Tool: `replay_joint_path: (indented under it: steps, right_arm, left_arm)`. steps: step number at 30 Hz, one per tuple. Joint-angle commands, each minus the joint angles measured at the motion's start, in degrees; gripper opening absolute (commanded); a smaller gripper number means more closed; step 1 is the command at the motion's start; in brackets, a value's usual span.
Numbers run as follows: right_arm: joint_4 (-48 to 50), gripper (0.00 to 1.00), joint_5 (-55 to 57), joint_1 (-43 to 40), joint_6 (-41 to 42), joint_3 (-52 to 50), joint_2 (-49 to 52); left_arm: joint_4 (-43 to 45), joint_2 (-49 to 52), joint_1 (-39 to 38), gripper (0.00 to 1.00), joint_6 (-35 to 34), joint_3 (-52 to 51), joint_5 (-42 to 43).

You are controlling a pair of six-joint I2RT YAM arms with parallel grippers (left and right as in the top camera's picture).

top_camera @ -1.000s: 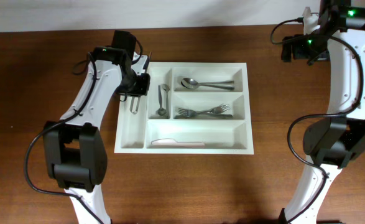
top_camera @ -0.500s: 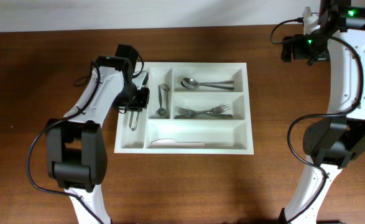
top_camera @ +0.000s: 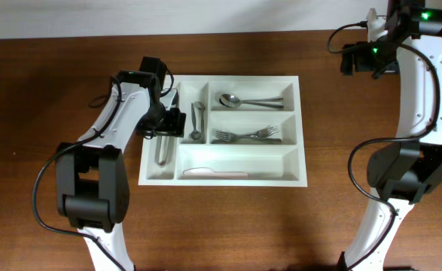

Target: Pack container

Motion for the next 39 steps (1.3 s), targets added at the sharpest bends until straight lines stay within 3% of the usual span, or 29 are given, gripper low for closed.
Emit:
replay_joint_path:
  steps: [1, 6, 11, 17, 31, 39]
  right_arm:
    - [0.02, 0.99, 0.33, -0.17, 0.28, 0.59, -0.57]
    - [0.02, 0.99, 0.31, -0.17, 0.28, 0.59, -0.57]
    - [0.02, 0.99, 0.31, -0.17, 0.28, 0.59, -0.57]
    - [0.02, 0.99, 0.31, -0.17, 0.28, 0.59, -0.57]
    - [0.02, 0.99, 0.31, -0.17, 0.28, 0.46, -0.68]
    - [0.04, 0.99, 0.31, 1.70, 0.28, 0.46, -16.68]
  left_arm:
    - [0.04, -2.95, 0.61, 0.87, 0.02, 4.59, 0.00]
    - [0.17, -6.62, 4.04, 0.99, 0.00, 11.21, -4.22]
    - [0.28, -10.71, 11.50, 0.99, 0.02, 14.80, -14.58]
    - [0.42, -11.17, 17.49, 0.99, 0.00, 14.78, -14.84]
    - [0.20, -11.17, 18.16, 0.99, 0.00, 14.78, -14.84]
    - [0.22, -11.17, 18.16, 0.99, 0.00, 14.78, -14.84]
